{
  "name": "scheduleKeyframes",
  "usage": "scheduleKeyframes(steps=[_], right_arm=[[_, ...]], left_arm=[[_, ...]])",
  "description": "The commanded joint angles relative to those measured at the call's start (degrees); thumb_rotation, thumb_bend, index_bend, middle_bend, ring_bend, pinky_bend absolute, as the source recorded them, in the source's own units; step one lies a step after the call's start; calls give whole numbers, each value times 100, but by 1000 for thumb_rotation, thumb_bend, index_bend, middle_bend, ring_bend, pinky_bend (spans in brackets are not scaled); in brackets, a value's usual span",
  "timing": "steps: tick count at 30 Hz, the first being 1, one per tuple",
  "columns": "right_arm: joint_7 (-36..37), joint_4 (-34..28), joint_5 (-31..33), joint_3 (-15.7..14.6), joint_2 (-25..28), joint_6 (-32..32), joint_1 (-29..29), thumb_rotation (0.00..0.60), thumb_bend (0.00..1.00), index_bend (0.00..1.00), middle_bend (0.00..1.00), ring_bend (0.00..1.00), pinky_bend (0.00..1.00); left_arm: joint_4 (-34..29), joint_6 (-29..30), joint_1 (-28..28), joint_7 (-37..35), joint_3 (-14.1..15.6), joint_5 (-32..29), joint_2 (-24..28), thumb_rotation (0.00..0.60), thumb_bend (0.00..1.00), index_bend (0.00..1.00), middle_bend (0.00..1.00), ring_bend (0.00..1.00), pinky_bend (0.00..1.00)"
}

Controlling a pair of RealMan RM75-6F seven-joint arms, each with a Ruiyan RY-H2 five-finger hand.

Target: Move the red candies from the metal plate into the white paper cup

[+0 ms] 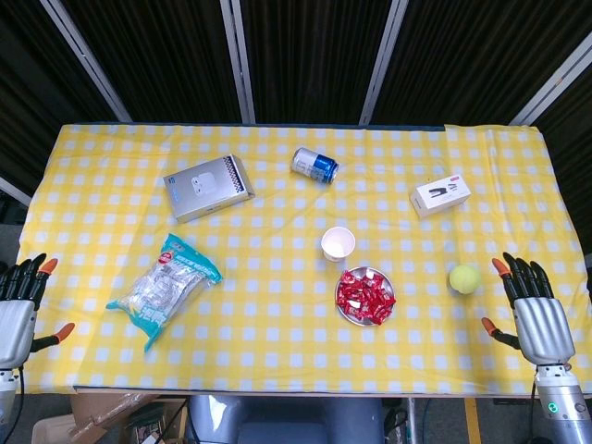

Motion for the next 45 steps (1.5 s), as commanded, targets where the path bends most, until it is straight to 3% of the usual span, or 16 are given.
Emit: scheduleKeyframes(steps=[1, 6, 9, 10, 13, 17, 19, 23, 30, 37, 45], right_arm=[[-7, 1, -9, -5, -2, -2, 2, 600, 275, 0, 40, 0, 3], [107, -112, -102, -28, 41, 44, -5, 600, 274, 0, 41, 7, 43], [145, -254, -232, -16, 75, 124, 15, 600, 274, 4, 108, 151, 339], [142, -292, -247, -13, 84, 123, 24, 600, 274, 16, 203, 272, 498], [120, -478, -287, 3, 125, 51, 93, 600, 275, 43, 458, 535, 729], [-74, -707, -262, 50, 160, -147, 232, 600, 274, 45, 677, 722, 865], [-363, -1073, -156, 109, 156, -567, 480, 600, 274, 46, 751, 786, 913], [-967, -1569, 242, 211, 155, -1134, 774, 600, 274, 60, 822, 847, 955], [-1990, -2015, 1084, 311, -126, -1893, 1228, 600, 273, 89, 833, 857, 960], [-2898, -2062, 2191, 390, -696, -2349, 1675, 600, 274, 171, 833, 857, 960], [-3495, -1895, 3062, 361, -1050, -2466, 2009, 600, 273, 171, 833, 857, 960]], left_arm=[[-28, -5, -4, 20, -6, -8, 1, 600, 38, 0, 0, 0, 0], [-28, 26, 16, -1, 1, 2, 9, 600, 37, 0, 0, 0, 0], [-5, 7, 18, -95, -2, -23, 20, 600, 38, 0, 0, 0, 0], [-1, 8, 17, -108, -2, -18, 21, 600, 37, 0, 0, 0, 0], [33, 11, 18, -164, 7, 7, 21, 600, 37, 0, 0, 0, 0], [22, 6, 14, -186, 15, 29, 28, 600, 37, 0, 0, 0, 0], [2, -14, 4, -217, 18, 33, 41, 600, 37, 0, 0, 0, 0], [-17, -50, -9, -239, 30, 39, 62, 600, 38, 0, 0, 0, 0], [-71, -96, -13, -293, 32, -2, 114, 600, 37, 0, 0, 0, 0], [-103, -161, -26, -406, 35, -43, 166, 600, 37, 0, 0, 0, 0], [-150, -246, -50, -444, 34, -97, 217, 600, 37, 0, 0, 0, 0]])
